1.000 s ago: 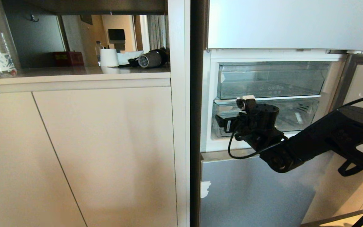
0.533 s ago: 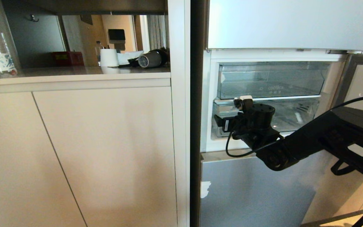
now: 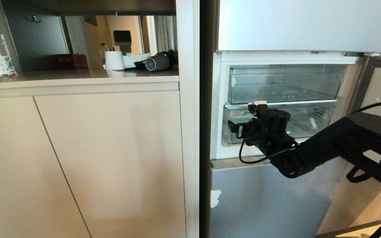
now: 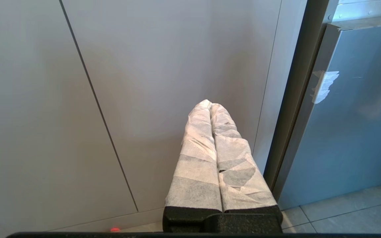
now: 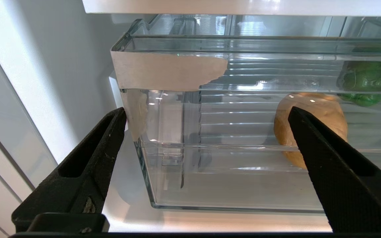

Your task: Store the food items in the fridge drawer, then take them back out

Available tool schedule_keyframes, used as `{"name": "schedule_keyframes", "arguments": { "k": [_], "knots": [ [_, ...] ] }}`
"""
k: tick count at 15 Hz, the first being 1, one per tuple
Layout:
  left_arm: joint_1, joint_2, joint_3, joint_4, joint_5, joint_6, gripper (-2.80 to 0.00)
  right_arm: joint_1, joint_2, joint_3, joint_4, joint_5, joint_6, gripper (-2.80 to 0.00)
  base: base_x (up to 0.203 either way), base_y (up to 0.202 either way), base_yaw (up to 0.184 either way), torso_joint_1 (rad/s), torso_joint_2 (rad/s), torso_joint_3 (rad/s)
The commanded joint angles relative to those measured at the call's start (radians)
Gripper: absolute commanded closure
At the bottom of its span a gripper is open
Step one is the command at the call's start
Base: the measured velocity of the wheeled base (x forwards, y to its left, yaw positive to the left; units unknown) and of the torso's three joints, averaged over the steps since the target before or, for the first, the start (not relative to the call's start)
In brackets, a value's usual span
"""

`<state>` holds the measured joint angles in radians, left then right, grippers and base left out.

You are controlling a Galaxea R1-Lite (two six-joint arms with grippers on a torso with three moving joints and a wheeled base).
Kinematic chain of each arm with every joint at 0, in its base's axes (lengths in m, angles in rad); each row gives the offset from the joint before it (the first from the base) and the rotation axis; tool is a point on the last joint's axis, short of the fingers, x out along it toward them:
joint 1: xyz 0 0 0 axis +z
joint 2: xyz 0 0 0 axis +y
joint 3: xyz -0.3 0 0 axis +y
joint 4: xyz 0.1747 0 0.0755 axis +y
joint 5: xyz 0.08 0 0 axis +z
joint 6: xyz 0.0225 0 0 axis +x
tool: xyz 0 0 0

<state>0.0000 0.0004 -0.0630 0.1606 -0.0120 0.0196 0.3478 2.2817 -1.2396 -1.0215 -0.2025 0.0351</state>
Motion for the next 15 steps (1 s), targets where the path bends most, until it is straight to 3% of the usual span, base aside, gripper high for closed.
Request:
{"name": "schedule_keyframes", "arguments": {
  "k": [1, 15],
  "knots": [
    [0.000, -0.002, 0.000, 0.002, 0.000, 0.000, 0.00, -0.013, 0.001, 0.000, -0.006, -0.002, 0.000, -2.80, 0.000, 0.000, 0.000, 0.000, 0.00, 0.000],
    [0.000, 0.000, 0.000, 0.002, 0.000, 0.000, 0.00, 0.051, -0.005, 0.015, -0.009, -0.012, -0.003, -2.80, 0.000, 0.000, 0.000, 0.000, 0.00, 0.000]
  ]
}}
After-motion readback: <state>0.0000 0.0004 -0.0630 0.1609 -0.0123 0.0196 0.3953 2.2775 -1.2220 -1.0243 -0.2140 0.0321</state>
